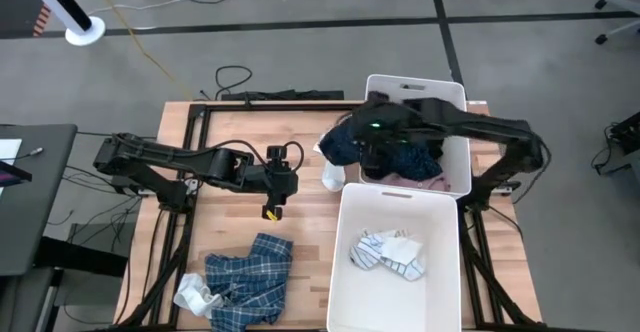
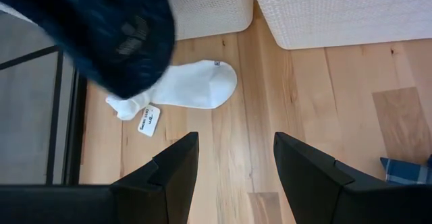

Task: Sort clothes
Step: Put the top blue patterned polo into the top laundry bin

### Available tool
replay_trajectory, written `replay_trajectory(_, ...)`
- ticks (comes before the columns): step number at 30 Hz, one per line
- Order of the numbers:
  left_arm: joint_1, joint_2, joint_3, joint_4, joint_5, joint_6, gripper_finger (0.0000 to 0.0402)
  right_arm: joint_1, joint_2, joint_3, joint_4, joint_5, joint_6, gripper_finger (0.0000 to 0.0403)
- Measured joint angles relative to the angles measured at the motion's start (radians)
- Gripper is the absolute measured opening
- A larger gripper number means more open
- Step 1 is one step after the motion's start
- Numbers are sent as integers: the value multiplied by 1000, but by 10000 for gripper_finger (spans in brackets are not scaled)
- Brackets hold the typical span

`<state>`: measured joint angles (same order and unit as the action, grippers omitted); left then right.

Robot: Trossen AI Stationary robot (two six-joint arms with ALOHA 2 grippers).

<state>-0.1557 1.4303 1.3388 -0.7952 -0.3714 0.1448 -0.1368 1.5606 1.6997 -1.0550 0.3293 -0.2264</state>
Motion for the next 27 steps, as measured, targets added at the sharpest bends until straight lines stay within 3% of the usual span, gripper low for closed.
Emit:
replay_trajectory(6, 0, 0, 0, 0, 0, 0, 188, 47, -179, 3, 20, 155, 50, 5)
replay_trajectory(11, 0, 0, 0, 0, 0, -1, 188, 17, -285, 3, -195, 237, 230, 4)
replay_trajectory(18, 11, 0, 0, 21, 0, 12, 188, -17, -326, -78, -420, 225, 432, 11)
replay_trajectory(27, 46, 11, -2, 98, 58, 35, 188, -43, -325, -363, -338, 94, 439, 13)
